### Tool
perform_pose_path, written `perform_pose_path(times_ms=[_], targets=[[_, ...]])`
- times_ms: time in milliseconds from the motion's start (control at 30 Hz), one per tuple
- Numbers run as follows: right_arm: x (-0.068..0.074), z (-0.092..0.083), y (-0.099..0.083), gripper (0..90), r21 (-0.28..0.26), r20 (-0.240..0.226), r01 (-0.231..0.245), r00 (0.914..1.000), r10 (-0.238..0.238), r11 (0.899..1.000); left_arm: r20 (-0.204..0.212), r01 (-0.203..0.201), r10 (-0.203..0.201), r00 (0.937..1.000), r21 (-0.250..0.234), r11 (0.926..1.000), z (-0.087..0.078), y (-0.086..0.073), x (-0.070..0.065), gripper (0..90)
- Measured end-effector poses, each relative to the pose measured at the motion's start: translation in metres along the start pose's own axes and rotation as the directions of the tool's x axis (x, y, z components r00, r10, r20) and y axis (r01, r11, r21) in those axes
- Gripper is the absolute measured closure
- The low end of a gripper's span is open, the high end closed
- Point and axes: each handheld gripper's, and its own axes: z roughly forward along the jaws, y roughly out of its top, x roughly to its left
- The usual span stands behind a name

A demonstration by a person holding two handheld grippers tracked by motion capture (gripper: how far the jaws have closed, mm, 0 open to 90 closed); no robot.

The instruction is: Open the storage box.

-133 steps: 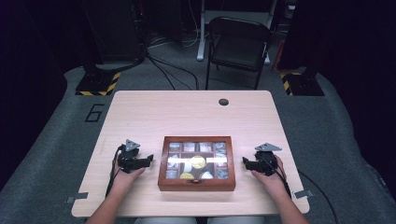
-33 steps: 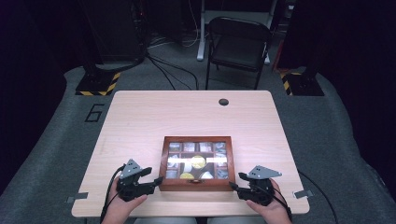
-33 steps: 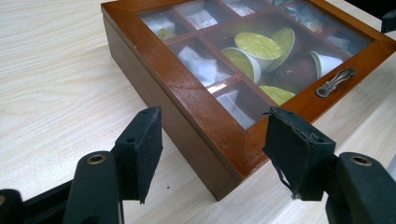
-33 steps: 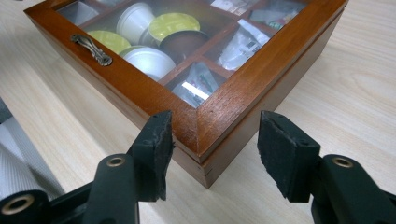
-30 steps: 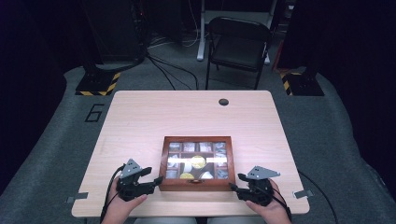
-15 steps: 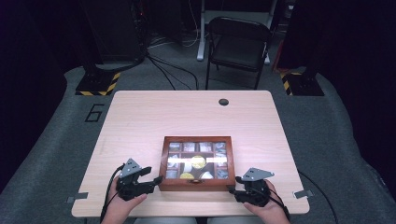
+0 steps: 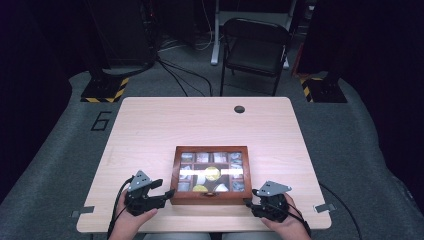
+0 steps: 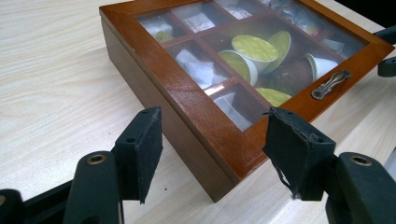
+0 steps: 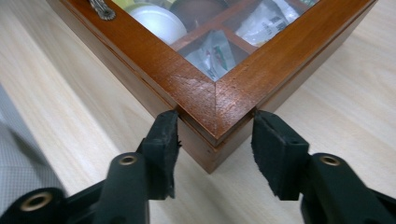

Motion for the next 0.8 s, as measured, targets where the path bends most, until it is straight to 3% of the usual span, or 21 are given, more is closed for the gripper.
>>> perform_pose_path(times_ms=[333,567,800], targets=[[-0.003,-0.002,0.002,53.5,-0.005,-0.023,-0.03,0.9993,0.03,1.0,0.006,-0.004,0.004,1.0,0.004,1.0,-0.001,0.0,-0.002,36.5],[-0.004,-0.007,0.005,53.4,-0.039,-0.03,-0.051,0.9983,0.05,0.998,0.009,0.009,-0.009,0.9999,-0.011,0.9999,-0.012,-0.006,-0.006,36.6],[-0.005,-0.011,0.008,53.0,-0.072,-0.032,-0.068,0.9973,0.066,0.995,0.021,-0.007,0.007,0.9997,-0.005,1.0,-0.014,-0.008,-0.011,37.0]])
